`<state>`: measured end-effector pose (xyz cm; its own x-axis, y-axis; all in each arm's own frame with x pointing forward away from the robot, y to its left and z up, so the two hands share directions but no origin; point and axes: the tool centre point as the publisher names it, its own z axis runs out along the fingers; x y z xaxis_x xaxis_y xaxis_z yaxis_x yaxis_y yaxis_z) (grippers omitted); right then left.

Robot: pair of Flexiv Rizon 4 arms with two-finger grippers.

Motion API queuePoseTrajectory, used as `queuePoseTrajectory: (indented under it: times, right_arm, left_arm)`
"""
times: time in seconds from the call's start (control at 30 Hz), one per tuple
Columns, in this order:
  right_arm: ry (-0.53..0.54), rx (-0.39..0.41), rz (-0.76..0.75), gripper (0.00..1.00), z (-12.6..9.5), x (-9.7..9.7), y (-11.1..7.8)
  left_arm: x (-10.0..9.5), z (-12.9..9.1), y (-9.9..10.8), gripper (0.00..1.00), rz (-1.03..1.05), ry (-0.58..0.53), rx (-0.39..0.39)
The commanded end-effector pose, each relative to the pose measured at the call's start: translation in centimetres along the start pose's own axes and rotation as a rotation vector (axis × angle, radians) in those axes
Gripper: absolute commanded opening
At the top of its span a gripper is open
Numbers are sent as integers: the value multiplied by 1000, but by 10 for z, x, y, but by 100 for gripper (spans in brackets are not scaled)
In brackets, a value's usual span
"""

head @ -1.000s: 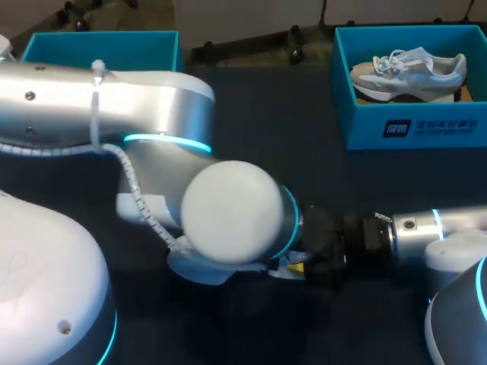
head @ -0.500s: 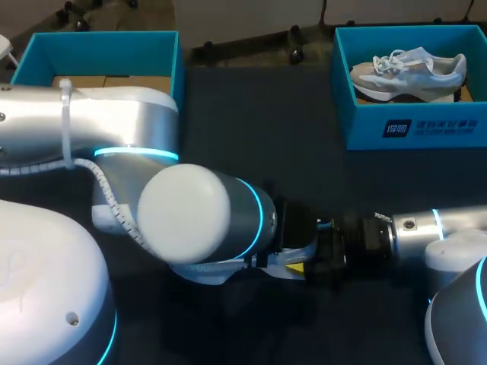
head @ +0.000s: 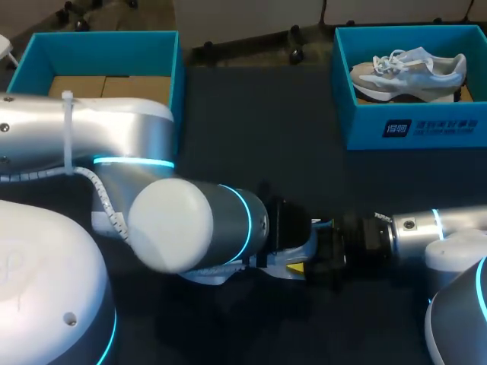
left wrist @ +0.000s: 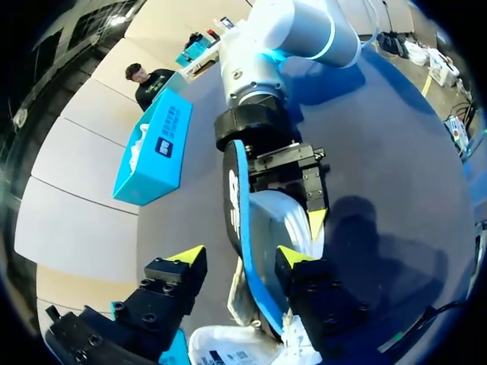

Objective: Take the shoe out of the shoebox, open the shoe tongue, remove and reinsert the insole, then place the shoe into the shoebox

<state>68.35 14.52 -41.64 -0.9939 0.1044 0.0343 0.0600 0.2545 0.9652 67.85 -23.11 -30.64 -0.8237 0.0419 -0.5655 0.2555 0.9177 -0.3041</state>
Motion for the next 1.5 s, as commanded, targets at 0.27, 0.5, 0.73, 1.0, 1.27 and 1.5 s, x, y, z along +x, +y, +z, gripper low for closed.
queuePoseTrajectory:
  times: [0.27, 0.5, 0.73, 1.0, 1.27, 1.5]
  right_arm:
    - [-1, 2, 0, 0, 1, 0, 0]
    - [-1, 2, 0, 0, 1, 0, 0]
    - [-1, 2, 0, 0, 1, 0, 0]
    - [-1, 2, 0, 0, 1, 0, 0]
    - [-1, 2, 0, 0, 1, 0, 0]
    - [-1, 2, 0, 0, 1, 0, 0]
  left_arm:
    - [0, 16, -6, 45, -18, 17, 12]
    - [-3, 23, -5, 42, -34, 34, 21]
    - [-4, 29, -5, 33, -43, 51, 29]
    - [-4, 30, -4, 0, -74, 100, 57]
    - [-16, 19, -12, 0, -129, 147, 90]
    - [-31, 13, -35, 0, -182, 213, 127]
